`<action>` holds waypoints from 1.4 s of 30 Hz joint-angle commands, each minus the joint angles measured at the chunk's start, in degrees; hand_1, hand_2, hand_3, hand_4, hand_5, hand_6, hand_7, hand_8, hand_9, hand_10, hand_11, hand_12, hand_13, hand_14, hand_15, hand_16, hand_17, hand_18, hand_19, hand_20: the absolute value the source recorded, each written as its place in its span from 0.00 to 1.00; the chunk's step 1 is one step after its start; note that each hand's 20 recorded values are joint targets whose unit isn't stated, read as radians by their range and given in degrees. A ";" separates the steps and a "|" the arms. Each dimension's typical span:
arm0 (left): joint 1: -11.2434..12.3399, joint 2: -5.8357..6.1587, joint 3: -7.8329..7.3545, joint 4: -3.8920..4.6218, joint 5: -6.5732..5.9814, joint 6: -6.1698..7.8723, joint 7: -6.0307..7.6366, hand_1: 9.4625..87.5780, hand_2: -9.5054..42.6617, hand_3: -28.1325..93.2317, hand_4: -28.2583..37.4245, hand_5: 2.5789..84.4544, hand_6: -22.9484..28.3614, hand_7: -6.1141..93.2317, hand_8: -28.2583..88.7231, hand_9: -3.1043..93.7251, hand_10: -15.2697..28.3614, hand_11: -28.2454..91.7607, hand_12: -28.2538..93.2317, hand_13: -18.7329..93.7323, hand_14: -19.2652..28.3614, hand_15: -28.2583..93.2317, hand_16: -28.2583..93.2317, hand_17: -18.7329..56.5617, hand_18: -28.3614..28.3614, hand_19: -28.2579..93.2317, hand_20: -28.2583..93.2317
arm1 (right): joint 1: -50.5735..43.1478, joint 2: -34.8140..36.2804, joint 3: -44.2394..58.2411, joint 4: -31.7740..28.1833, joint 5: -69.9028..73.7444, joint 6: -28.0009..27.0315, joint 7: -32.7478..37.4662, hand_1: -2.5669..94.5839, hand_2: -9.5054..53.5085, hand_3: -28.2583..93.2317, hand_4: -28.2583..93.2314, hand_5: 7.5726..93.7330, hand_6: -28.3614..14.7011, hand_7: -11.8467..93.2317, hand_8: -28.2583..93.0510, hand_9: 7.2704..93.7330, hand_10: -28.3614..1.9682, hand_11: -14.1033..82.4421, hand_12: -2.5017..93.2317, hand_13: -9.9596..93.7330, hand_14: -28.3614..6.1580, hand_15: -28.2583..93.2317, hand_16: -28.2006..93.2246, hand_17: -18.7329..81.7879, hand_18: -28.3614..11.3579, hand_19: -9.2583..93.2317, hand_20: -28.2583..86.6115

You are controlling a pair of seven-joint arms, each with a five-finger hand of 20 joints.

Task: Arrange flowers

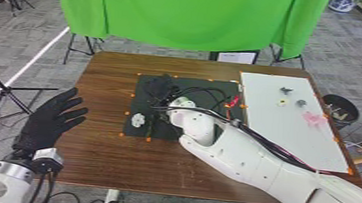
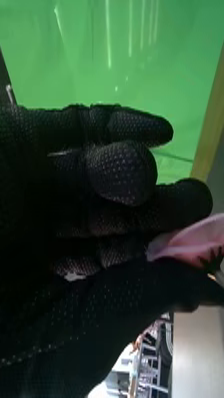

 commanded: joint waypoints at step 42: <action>2.53 -1.68 -1.71 -0.28 -0.02 -0.29 -1.00 0.19 0.13 0.82 0.00 0.30 0.52 0.26 0.15 0.27 0.62 0.42 0.37 0.33 0.74 0.57 0.22 0.12 0.88 0.58 0.33 | -10.36 22.55 25.37 -20.86 21.01 -11.15 11.28 0.17 0.00 0.93 0.00 0.45 0.63 0.46 0.09 0.51 0.56 0.50 0.29 0.58 0.52 0.81 0.44 0.34 0.19 0.70 0.58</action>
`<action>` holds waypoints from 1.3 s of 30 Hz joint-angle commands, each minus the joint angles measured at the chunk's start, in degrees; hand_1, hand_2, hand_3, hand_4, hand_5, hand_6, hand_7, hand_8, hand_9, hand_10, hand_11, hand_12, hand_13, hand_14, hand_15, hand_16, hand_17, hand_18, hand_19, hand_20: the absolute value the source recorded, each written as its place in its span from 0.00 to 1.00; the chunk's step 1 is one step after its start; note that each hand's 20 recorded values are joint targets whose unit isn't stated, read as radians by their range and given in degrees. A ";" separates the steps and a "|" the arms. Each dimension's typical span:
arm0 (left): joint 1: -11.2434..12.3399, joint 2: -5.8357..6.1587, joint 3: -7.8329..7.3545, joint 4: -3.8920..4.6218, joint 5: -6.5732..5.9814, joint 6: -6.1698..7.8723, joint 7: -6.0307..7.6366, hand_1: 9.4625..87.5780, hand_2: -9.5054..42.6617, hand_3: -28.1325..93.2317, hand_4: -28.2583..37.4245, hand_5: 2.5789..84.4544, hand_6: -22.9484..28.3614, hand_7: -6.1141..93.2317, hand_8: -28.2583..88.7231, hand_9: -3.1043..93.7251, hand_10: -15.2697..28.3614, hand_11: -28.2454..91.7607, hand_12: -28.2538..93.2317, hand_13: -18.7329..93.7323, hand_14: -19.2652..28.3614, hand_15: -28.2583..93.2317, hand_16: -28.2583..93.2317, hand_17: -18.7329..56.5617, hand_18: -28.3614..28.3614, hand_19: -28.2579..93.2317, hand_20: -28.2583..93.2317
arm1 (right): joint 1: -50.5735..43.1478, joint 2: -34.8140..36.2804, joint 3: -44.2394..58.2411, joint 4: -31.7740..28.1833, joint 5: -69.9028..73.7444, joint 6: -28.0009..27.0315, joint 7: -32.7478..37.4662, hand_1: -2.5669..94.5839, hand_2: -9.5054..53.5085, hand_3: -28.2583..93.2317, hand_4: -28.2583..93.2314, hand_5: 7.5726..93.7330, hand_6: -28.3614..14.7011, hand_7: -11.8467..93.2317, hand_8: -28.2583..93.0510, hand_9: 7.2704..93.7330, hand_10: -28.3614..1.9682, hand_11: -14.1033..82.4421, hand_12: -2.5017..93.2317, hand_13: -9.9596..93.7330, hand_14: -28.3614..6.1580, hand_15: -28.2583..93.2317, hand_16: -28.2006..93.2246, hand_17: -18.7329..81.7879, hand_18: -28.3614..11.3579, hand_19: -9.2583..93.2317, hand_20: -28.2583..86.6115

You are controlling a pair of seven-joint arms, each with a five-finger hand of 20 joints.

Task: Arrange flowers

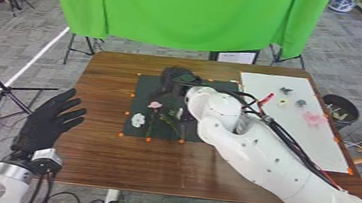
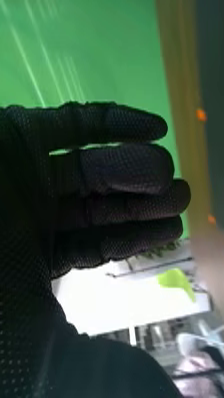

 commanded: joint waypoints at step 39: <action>3.52 -1.84 -1.96 -0.77 0.12 -0.67 -0.78 0.19 0.13 0.82 0.00 0.29 0.52 0.27 0.15 0.27 0.62 0.42 0.37 0.33 0.74 0.57 0.22 0.12 0.88 0.58 0.33 | -30.83 35.58 31.94 -0.65 -1.80 3.81 15.21 0.24 0.00 0.96 0.00 0.32 0.59 0.44 0.10 0.42 0.50 0.39 0.25 0.61 0.57 0.64 0.38 0.35 0.18 0.67 0.54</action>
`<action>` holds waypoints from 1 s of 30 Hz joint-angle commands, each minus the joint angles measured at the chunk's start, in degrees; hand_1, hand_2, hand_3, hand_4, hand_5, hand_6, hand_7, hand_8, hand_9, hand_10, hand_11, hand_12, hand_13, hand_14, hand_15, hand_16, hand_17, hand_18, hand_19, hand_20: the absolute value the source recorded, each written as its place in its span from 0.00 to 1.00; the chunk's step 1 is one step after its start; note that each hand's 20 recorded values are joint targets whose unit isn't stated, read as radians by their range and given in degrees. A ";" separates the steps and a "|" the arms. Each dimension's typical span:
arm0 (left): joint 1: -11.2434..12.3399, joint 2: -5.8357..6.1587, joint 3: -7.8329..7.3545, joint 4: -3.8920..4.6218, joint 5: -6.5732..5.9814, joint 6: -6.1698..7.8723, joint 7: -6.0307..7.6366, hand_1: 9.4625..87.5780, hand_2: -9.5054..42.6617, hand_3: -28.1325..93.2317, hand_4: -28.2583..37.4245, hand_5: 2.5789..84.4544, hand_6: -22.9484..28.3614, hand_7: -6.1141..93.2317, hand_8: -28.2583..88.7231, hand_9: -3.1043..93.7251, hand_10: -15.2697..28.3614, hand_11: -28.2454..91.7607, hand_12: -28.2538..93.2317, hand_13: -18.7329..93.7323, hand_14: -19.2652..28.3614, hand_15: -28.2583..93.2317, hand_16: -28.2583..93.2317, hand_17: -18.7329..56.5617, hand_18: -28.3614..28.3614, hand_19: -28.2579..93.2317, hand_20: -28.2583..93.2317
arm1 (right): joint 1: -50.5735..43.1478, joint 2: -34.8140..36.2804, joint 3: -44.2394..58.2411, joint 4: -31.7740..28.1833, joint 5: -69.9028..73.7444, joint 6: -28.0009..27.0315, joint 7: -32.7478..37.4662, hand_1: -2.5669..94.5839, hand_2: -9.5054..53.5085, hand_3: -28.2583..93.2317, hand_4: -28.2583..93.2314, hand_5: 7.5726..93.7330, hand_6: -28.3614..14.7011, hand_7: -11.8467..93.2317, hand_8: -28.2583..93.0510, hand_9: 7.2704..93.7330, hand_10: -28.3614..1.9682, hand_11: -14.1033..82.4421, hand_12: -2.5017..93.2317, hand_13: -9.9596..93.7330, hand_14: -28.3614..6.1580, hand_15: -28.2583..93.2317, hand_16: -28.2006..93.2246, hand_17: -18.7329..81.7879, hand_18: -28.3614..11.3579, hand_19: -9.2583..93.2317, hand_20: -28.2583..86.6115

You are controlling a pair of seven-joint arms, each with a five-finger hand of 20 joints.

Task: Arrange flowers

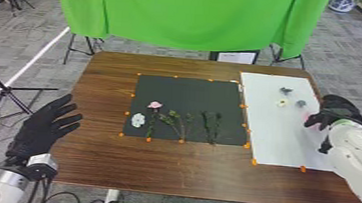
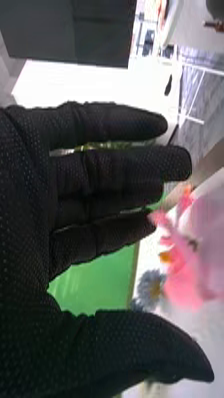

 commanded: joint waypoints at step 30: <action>1.45 -1.38 -0.42 -0.88 0.01 0.58 -0.06 0.19 0.13 0.82 0.00 0.30 0.53 0.27 0.15 0.27 0.63 0.42 0.37 0.33 0.74 0.57 0.22 0.12 0.88 0.59 0.33 | 2.95 -1.56 -0.66 -0.87 -0.27 8.95 1.49 0.48 0.00 0.95 0.00 0.79 0.73 0.53 0.21 0.96 0.71 0.44 0.43 0.90 0.71 0.73 0.46 0.47 0.33 0.76 0.55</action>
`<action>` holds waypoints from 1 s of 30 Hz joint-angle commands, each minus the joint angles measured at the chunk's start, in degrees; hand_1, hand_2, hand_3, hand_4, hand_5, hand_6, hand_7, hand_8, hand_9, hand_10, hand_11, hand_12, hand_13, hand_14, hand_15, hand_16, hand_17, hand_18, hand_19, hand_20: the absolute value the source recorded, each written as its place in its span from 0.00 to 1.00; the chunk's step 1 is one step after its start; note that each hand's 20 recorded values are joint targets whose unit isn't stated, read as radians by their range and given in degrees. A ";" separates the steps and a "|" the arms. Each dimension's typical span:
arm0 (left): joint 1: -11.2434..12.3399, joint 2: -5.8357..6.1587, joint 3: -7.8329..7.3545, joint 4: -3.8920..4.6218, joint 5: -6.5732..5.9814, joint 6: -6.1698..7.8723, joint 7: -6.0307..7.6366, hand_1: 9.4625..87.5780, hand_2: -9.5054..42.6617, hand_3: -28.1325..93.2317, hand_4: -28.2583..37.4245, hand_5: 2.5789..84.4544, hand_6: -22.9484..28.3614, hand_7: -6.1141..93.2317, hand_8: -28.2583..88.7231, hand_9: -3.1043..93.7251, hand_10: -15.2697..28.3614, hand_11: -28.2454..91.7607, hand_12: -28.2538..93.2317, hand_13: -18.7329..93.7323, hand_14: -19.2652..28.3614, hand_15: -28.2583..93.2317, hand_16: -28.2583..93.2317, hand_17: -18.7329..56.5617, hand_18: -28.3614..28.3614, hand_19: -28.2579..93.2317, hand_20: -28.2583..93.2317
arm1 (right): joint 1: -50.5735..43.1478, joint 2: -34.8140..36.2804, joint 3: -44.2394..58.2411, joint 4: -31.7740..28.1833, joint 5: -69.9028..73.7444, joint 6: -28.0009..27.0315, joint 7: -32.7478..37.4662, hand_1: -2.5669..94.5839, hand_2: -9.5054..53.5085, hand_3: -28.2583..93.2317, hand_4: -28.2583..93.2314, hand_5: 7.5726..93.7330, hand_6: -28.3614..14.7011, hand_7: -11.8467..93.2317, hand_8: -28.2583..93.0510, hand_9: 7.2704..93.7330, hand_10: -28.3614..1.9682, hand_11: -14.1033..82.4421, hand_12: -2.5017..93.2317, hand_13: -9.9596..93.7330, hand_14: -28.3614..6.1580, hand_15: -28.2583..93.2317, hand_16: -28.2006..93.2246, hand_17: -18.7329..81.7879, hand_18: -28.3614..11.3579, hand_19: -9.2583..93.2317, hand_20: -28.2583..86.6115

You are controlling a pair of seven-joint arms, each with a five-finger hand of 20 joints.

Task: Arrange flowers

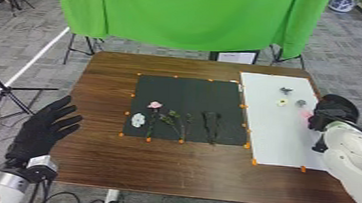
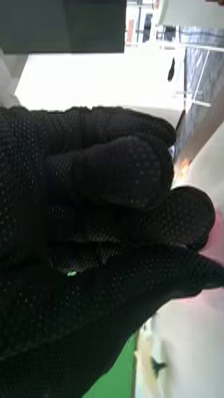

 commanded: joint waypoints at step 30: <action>-0.24 0.62 0.51 -0.05 0.01 -0.10 -0.46 0.19 0.13 0.82 0.00 0.30 0.53 0.27 0.15 0.27 0.63 0.42 0.37 0.33 0.74 0.57 0.22 0.12 0.88 0.59 0.33 | 32.54 -16.21 -26.31 -5.45 10.77 -13.05 -5.34 0.48 0.00 0.95 0.05 0.81 0.70 0.51 0.24 0.98 0.69 0.45 0.43 0.90 0.70 0.76 0.46 0.48 0.32 0.78 0.53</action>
